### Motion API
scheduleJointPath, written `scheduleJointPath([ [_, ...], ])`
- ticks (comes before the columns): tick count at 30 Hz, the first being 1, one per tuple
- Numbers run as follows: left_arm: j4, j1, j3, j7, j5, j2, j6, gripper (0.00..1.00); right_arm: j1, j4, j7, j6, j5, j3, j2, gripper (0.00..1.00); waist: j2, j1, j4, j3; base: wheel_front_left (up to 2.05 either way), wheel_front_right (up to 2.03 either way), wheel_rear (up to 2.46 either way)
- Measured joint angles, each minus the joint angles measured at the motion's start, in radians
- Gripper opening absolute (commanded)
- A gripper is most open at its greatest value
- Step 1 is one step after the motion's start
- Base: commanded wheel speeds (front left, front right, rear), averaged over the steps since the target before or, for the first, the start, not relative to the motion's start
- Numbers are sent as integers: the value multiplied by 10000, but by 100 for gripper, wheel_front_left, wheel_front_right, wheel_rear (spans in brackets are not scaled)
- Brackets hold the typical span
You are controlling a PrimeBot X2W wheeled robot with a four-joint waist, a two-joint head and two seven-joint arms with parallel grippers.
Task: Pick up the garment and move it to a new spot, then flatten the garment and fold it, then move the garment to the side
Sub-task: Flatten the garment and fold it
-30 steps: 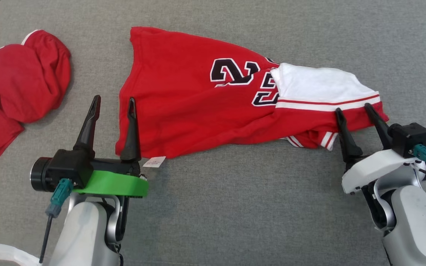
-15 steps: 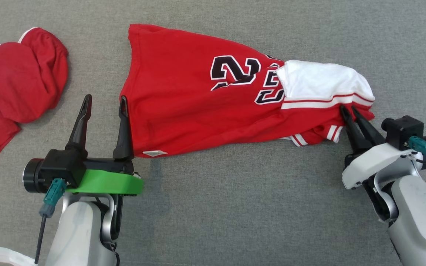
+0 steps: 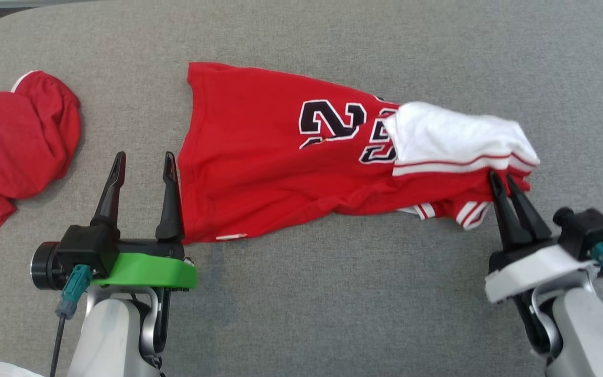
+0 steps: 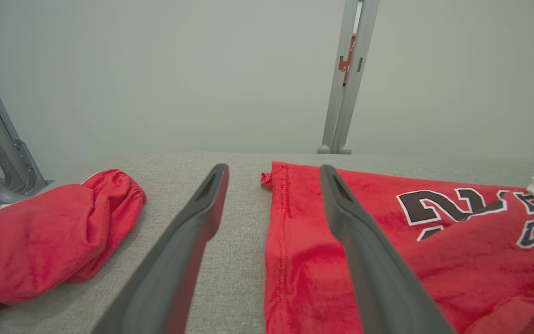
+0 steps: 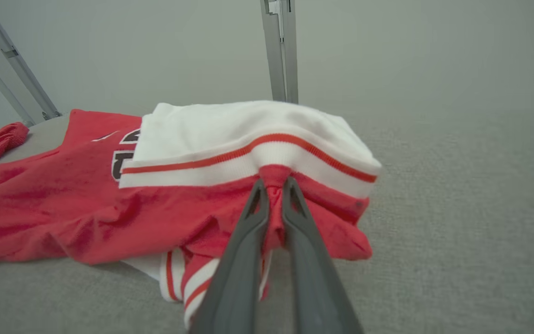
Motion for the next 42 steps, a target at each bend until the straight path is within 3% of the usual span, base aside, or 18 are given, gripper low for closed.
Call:
scheduleJointPath([
  [6, 125, 128, 42, 0, 0, -10, -50, 100, 1691, -437, -4, 0, -826, -410, 846, 0, 0, 0, -151, -285, 0, 0, 0],
  [10, 205, 180, 59, 0, -4, -15, -54, 100, 2360, -59, -12, 0, -1168, -389, 1373, 0, 0, 0, -178, -389, 0, 0, 0],
  [12, 251, 253, 63, 2, -13, -21, -54, 100, 2449, 119, -12, 0, -1168, -320, 1503, 70, 0, 0, -199, -426, 0, 0, 0],
  [13, 276, 271, 71, 2, -13, -23, -52, 100, 2449, 102, -12, 0, -1168, -288, 1555, 100, 0, 0, -218, -443, 0, 0, 0],
  [26, 506, 494, 211, 2, -13, -31, 17, 100, 2031, -2050, -12, 0, -583, -295, 1544, 100, 0, 0, -392, -782, 0, 0, 0],
  [34, 506, 732, 374, 0, 2, 65, 96, 100, 1504, -1590, 117, -2, -217, -1139, 533, 100, 0, 0, -378, -1005, 0, 0, 0],
  [42, 556, 974, 370, 0, 33, 176, 94, 100, 1480, -1346, 449, -4, 138, -1289, 186, 100, 0, 0, -312, -1152, 0, 0, 0],
])
